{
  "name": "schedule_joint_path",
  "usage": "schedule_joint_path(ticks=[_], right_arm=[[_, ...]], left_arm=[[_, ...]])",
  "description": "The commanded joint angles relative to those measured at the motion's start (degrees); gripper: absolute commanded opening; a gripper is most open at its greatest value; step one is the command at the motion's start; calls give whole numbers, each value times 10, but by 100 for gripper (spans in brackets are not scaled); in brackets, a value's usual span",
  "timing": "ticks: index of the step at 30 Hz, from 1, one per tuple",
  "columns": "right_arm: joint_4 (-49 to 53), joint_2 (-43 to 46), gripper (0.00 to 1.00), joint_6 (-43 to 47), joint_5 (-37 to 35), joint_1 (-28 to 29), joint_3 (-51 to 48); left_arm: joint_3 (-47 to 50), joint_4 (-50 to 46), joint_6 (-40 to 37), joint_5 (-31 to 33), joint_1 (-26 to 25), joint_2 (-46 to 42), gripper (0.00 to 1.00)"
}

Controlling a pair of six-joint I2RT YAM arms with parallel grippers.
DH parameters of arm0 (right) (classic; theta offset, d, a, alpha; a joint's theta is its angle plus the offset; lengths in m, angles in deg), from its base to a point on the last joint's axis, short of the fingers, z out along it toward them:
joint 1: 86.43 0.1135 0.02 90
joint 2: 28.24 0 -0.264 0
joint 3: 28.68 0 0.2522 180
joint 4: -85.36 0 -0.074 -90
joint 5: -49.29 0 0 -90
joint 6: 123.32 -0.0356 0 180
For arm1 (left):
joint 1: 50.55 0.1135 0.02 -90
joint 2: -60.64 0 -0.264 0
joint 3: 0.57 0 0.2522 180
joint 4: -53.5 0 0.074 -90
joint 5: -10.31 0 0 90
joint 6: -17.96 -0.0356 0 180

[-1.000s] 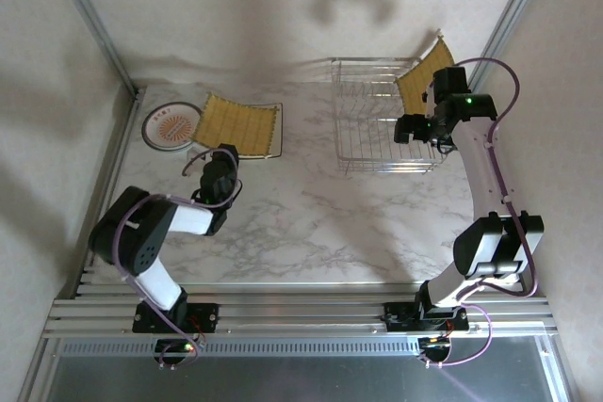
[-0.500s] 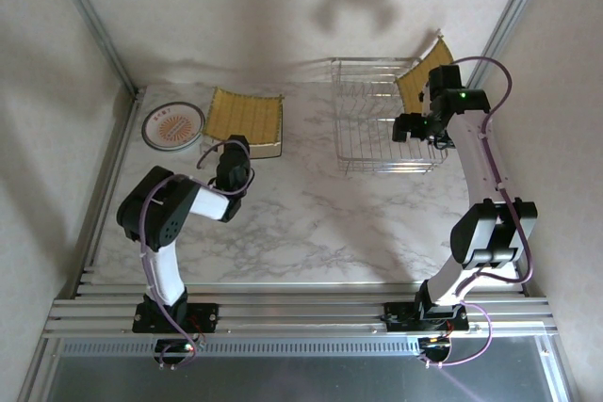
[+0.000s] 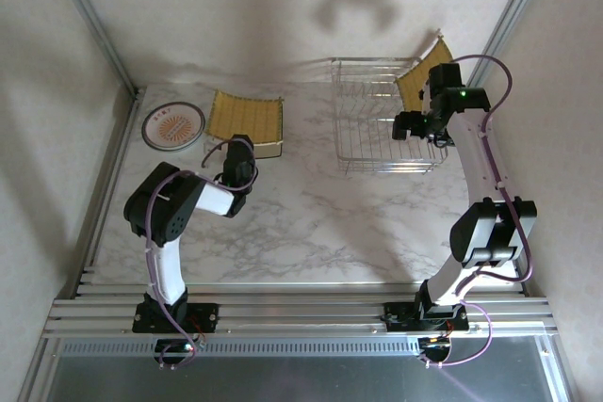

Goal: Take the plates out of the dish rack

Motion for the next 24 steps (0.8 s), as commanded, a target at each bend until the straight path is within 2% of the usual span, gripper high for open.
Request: schedule_joint_path(ticks=[1, 9, 17, 24], right_arm=[[5, -13, 99, 7, 10, 0, 19], [6, -10, 99, 8, 12, -1, 21], [5, -7, 99, 6, 16, 0, 14], [4, -5, 99, 4, 21, 0, 14]], left_arm=[[-22, 10, -4, 9, 4, 7, 0], [-36, -15, -3, -1, 5, 22, 0], [-53, -95, 6, -3, 6, 17, 0], [-53, -173, 7, 20, 6, -9, 7]])
